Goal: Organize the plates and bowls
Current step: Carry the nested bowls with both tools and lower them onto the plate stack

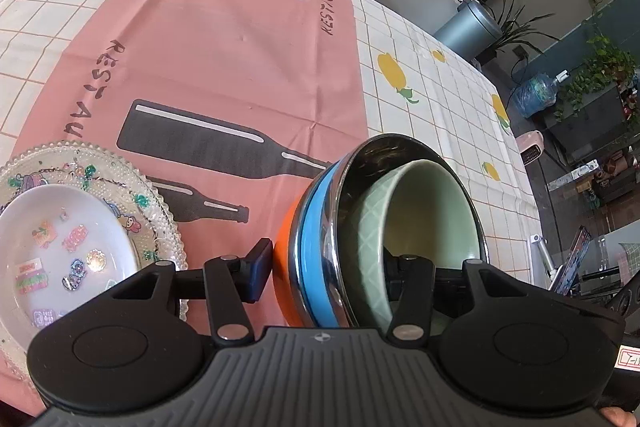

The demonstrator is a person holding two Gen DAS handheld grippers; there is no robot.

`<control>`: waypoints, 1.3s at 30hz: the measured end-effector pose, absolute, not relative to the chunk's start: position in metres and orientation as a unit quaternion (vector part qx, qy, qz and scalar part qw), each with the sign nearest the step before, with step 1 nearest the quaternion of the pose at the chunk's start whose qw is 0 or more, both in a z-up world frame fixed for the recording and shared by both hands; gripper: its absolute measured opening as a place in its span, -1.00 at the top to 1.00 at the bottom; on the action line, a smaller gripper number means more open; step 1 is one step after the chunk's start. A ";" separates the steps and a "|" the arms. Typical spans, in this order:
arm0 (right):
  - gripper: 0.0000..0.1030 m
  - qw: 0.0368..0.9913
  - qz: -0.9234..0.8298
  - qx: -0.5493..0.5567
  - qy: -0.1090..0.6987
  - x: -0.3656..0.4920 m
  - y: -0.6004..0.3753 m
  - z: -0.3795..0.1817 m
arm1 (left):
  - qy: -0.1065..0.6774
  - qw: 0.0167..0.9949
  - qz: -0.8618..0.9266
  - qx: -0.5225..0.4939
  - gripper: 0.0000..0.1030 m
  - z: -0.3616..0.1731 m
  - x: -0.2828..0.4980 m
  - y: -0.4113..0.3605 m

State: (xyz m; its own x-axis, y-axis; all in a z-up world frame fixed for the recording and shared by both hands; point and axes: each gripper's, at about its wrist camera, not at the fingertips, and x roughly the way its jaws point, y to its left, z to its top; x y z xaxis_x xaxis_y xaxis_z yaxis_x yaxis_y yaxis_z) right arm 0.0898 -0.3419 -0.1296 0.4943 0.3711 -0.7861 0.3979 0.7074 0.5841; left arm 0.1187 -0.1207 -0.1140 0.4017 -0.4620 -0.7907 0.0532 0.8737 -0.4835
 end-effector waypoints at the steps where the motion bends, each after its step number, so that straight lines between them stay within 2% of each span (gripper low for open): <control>1: 0.19 0.775 -0.009 0.382 0.503 0.089 -0.341 -0.129 | 0.523 0.814 -0.158 -0.196 -0.10 -0.113 0.118 -0.119; 12: 0.19 0.790 0.005 0.363 0.493 0.086 -0.320 -0.103 | 0.501 0.824 -0.152 -0.214 -0.10 -0.090 0.106 -0.092; 25: 0.20 0.801 0.058 0.323 0.501 0.094 -0.254 -0.075 | 0.475 0.836 -0.100 -0.255 -0.10 -0.069 0.088 -0.022; 39: 0.20 0.788 0.113 0.278 0.538 0.106 -0.179 -0.081 | 0.479 0.825 -0.043 -0.296 -0.10 -0.085 0.069 0.044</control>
